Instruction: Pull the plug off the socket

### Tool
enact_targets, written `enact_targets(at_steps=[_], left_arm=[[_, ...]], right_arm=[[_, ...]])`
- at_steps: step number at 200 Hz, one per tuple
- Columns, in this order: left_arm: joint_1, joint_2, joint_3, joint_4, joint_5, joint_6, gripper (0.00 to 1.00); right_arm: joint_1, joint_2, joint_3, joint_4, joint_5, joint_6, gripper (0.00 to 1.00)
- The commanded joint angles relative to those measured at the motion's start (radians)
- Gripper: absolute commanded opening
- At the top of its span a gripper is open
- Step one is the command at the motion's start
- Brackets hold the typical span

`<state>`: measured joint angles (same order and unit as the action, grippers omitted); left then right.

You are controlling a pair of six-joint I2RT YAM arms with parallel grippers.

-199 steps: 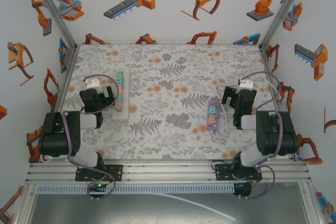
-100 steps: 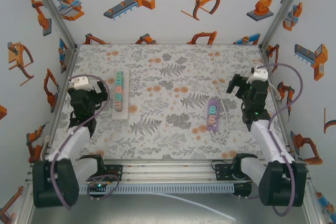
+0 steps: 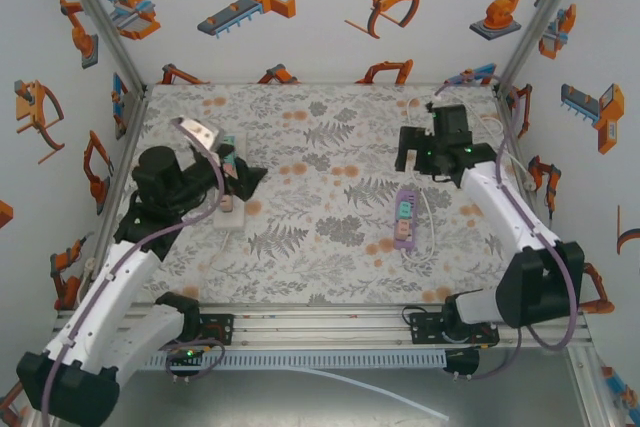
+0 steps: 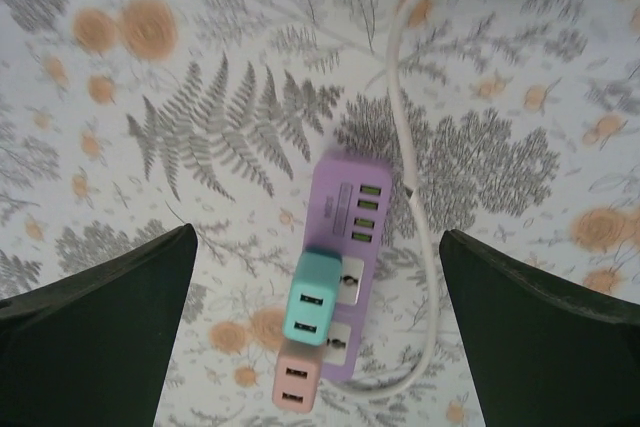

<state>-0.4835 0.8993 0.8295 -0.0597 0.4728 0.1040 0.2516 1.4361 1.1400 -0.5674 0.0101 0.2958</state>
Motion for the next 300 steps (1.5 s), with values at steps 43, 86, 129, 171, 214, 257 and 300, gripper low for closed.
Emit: enact_targets(at_steps=[43,86,129,171,214,257,300], left_arm=[[-0.309,0.174,0.08,-0.134,0.082,0.341,0.97],[-0.327,0.254,0.116,-0.143,0.055,0.368,0.97],[-0.331,0.267,0.116,-0.133,0.028,0.366,0.97],[-0.331,0.237,0.09,-0.166,-0.025,0.375,0.97],[-0.331,0.179,0.062,-0.236,-0.076,0.407,0.97],[-0.333,0.068,0.019,-0.347,-0.039,0.48,0.97],[-0.334,-0.023,0.005,-0.528,-0.012,0.534,0.97]], right_arm=[[0.117,0.035,-0.137,-0.049,0.166,0.19,0.97],[0.162,0.008,-0.264,0.05,0.178,0.259,0.8],[0.178,0.075,-0.308,0.153,0.162,0.247,0.76],[0.192,0.086,-0.312,0.184,0.171,0.132,0.53],[0.206,0.018,-0.304,0.214,0.064,-0.098,0.35],[0.318,-0.007,-0.263,0.224,-0.087,-0.33,0.2],[0.503,0.055,-0.191,0.168,-0.179,-0.573,0.2]])
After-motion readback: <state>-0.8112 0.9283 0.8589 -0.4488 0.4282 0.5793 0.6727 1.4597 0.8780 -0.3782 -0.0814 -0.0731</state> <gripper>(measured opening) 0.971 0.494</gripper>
